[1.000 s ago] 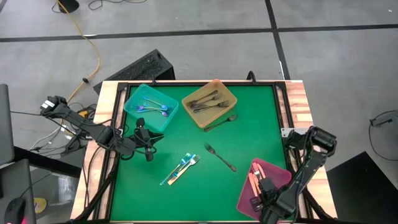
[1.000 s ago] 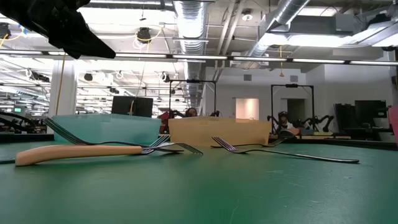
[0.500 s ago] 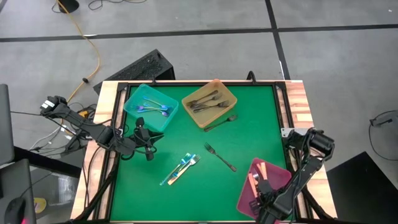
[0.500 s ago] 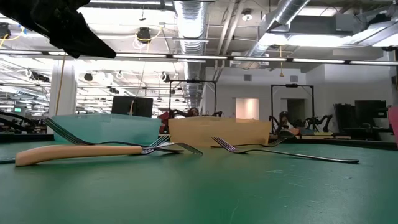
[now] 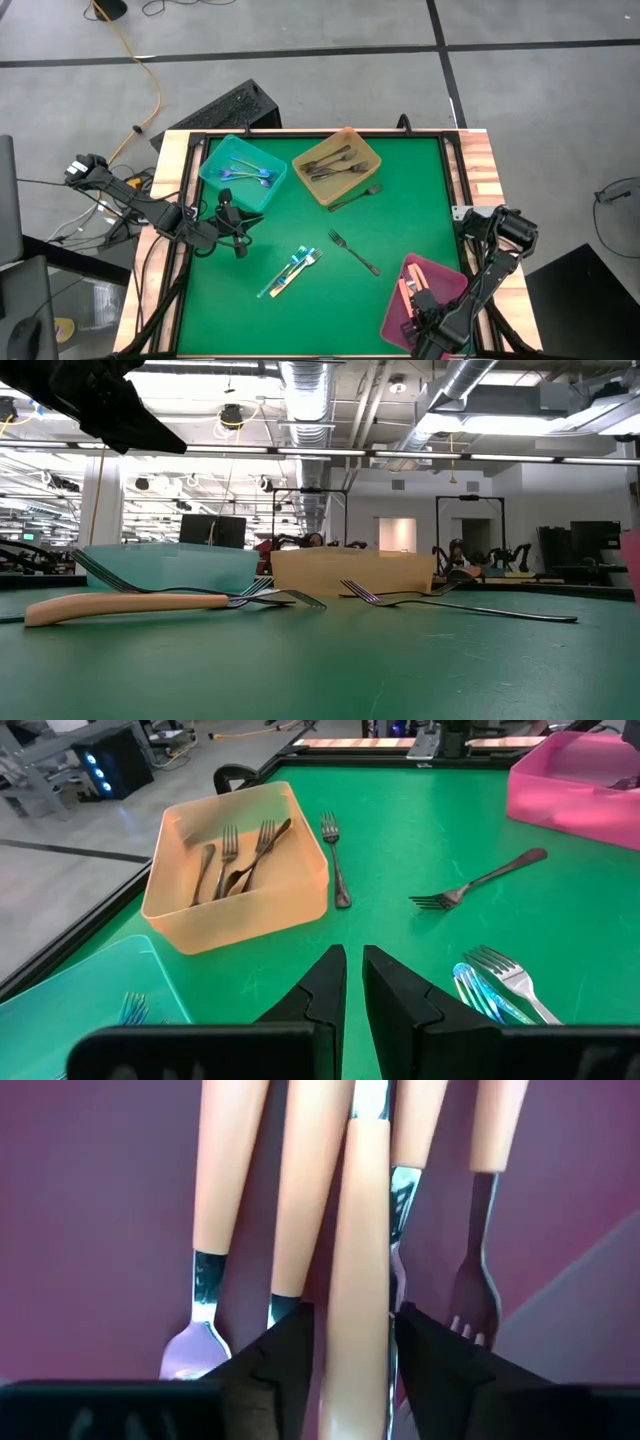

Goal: Sort silverware by color (type)
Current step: Put the yellow fork into the pink bin, then put the blue fork into the blue bin

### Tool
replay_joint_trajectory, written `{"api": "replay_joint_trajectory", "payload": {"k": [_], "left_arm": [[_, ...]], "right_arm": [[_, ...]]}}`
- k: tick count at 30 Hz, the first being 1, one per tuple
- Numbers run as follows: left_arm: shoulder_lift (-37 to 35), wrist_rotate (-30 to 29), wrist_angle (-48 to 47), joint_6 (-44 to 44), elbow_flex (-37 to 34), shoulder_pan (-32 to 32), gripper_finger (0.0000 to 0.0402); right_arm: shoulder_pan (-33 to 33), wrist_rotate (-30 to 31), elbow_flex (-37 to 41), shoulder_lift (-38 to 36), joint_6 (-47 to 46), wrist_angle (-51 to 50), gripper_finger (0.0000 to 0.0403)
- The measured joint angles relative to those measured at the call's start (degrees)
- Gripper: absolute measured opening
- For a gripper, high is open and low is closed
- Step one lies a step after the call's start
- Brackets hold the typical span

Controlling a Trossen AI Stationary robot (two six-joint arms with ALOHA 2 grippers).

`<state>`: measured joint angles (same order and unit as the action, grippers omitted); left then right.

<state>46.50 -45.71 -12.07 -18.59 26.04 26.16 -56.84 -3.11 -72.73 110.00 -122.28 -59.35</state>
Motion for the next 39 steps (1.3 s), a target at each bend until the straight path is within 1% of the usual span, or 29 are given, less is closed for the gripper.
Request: {"api": "replay_joint_trajectory", "payload": {"k": [4, 7, 14, 19, 23, 26, 33, 39], "left_arm": [[-0.02, 0.02, 0.01, -0.04, 0.00, 0.01, 0.0025], [-0.01, 0.02, -0.01, -0.04, 0.00, 0.00, 0.0025], [-0.01, 0.02, 0.00, -0.04, 0.00, 0.01, 0.0025], [0.00, 0.02, -0.01, -0.04, 0.00, 0.00, 0.0025], [-0.02, 0.04, -0.01, -0.04, 0.00, 0.01, 0.0025], [-0.01, 0.04, -0.01, -0.04, 0.00, 0.00, 0.0025], [0.00, 0.04, -0.01, -0.04, 0.00, -0.01, 0.0025], [-0.02, 0.04, -0.01, -0.04, 0.00, 0.01, 0.0025]], "right_arm": [[0.00, 0.00, 0.00, 0.00, -0.02, -0.07, 0.0184], [0.00, 0.02, -0.02, 0.00, 0.92, 0.06, 0.0190], [0.04, 0.20, -0.02, -0.04, 2.25, 0.13, 0.0183], [0.30, 0.41, -0.04, -1.85, 2.83, -0.27, 0.0176], [0.33, 3.37, -0.04, -3.70, 3.05, -0.37, 0.0176], [0.33, 4.79, -0.04, -5.08, 4.68, -0.42, 0.0176], [1.18, 4.79, -0.04, -8.72, 10.63, -0.73, 0.0175], [2.77, 4.92, -0.07, -12.51, 15.65, -3.89, 0.0175]]}}
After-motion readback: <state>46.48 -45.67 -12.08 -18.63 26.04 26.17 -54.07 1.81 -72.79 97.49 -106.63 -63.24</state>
